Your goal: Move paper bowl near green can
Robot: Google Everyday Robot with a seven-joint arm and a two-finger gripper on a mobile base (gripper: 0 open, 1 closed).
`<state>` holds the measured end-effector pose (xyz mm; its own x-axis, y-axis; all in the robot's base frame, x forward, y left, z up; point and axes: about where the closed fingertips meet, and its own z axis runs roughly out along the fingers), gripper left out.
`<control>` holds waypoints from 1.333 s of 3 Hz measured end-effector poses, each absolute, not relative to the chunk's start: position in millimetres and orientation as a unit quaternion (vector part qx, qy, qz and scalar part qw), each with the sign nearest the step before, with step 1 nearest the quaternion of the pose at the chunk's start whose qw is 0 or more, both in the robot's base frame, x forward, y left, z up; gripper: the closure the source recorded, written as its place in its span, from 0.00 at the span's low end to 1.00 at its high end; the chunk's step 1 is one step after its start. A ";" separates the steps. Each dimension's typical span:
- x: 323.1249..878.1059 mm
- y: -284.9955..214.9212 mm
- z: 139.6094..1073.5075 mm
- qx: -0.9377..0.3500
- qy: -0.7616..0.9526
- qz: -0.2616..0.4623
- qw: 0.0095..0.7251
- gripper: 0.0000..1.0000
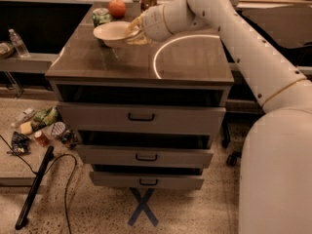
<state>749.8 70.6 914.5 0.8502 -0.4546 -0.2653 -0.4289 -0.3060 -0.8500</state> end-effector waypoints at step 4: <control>768.4 26.0 946.8 -0.796 0.355 -0.036 0.490 0.00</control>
Offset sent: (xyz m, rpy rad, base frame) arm -0.0039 0.0164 0.0044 -0.0060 -0.0020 0.0334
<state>768.4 26.0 946.8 0.7456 -0.6001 -0.2898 -0.5292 -0.2688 -0.8048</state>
